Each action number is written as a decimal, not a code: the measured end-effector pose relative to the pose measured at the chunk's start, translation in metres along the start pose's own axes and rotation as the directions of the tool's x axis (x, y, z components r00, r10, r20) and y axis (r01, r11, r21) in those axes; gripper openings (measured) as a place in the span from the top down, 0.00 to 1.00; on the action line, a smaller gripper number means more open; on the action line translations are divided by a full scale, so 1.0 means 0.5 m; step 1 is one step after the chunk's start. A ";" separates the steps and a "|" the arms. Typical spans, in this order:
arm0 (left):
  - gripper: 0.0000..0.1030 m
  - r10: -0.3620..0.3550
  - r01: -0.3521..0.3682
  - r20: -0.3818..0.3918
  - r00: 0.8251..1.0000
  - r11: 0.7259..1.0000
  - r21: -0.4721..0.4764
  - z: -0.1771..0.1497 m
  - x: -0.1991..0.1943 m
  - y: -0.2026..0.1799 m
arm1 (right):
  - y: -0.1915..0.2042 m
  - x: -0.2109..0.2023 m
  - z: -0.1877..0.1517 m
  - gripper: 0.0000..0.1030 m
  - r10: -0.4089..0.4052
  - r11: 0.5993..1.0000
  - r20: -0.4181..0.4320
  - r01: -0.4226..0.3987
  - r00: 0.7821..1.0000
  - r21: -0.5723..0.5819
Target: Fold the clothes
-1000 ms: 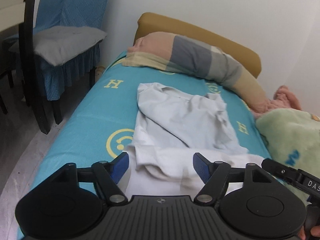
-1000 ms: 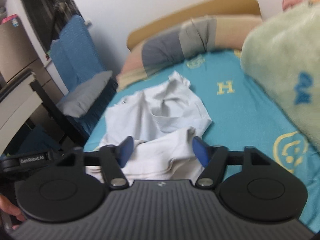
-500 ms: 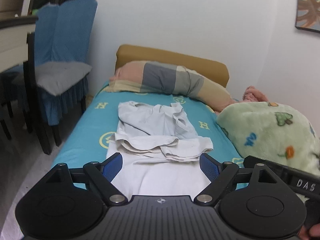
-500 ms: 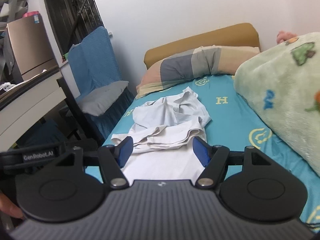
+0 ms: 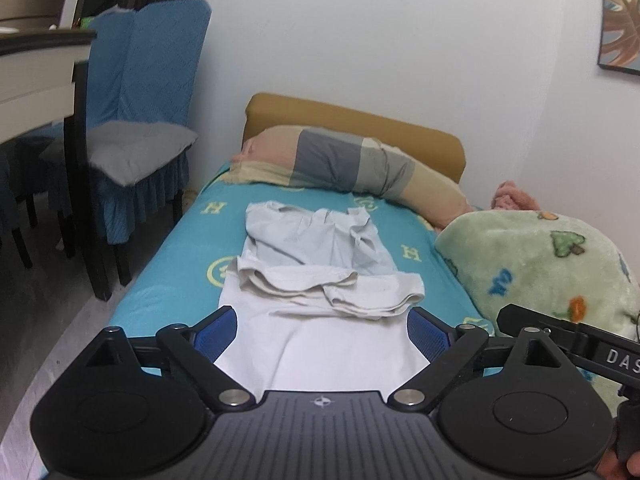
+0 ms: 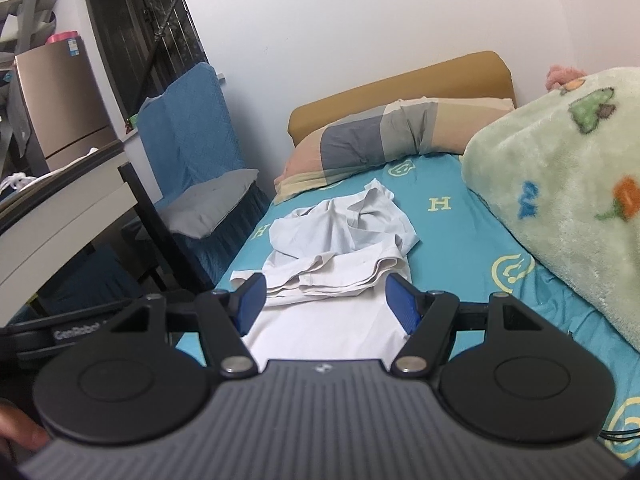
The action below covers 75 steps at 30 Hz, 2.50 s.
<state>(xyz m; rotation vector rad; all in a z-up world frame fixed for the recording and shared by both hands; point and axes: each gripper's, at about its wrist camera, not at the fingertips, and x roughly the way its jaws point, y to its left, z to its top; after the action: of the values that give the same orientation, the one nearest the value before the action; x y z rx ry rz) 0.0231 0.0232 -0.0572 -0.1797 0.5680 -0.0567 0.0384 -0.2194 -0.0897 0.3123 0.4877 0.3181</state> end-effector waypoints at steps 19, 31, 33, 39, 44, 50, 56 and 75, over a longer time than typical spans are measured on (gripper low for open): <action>0.09 0.055 -0.053 -0.079 0.995 0.998 0.025 -0.023 0.033 -0.015 | -0.068 0.048 -0.025 0.33 -0.096 0.987 -0.076 0.105 0.992 0.123; 0.08 0.046 -0.051 -0.130 0.990 0.998 -0.035 -0.024 0.047 -0.015 | -0.188 0.061 -0.058 0.16 -0.019 0.849 -0.141 0.091 0.990 0.521; 0.08 0.032 -0.042 -0.153 0.988 0.997 -0.065 -0.027 0.054 -0.013 | -0.219 0.062 -0.077 0.15 0.037 0.773 -0.131 0.055 0.991 0.632; 0.08 -0.067 0.015 -0.216 0.974 0.972 -0.235 -0.039 0.088 0.011 | -0.269 0.101 -0.131 0.36 0.110 0.596 -0.176 0.077 0.978 0.799; 0.08 -0.208 0.086 -0.255 0.944 0.904 -0.419 -0.056 0.132 0.039 | -0.263 0.161 -0.145 0.36 0.159 0.600 -0.211 0.076 0.964 0.797; 0.08 -0.323 0.120 -0.278 0.905 0.820 -0.560 -0.084 0.180 0.062 | -0.249 0.222 -0.149 0.38 0.209 0.631 -0.229 0.048 0.951 0.775; 0.08 -0.429 0.120 -0.328 0.842 0.742 -0.660 -0.118 0.238 0.066 | -0.239 0.225 -0.140 0.88 0.156 0.678 -0.264 0.091 0.952 0.730; 0.50 -0.207 -0.075 -0.244 0.948 0.597 -0.799 -0.158 0.244 0.171 | -0.231 0.159 -0.100 0.91 0.127 0.641 -0.115 0.006 0.985 0.767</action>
<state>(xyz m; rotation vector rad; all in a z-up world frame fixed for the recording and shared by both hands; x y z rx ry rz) 0.0834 0.0826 -0.2028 -1.1151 0.8851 0.1110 0.1053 -0.2836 -0.2060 1.1593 0.7644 0.1817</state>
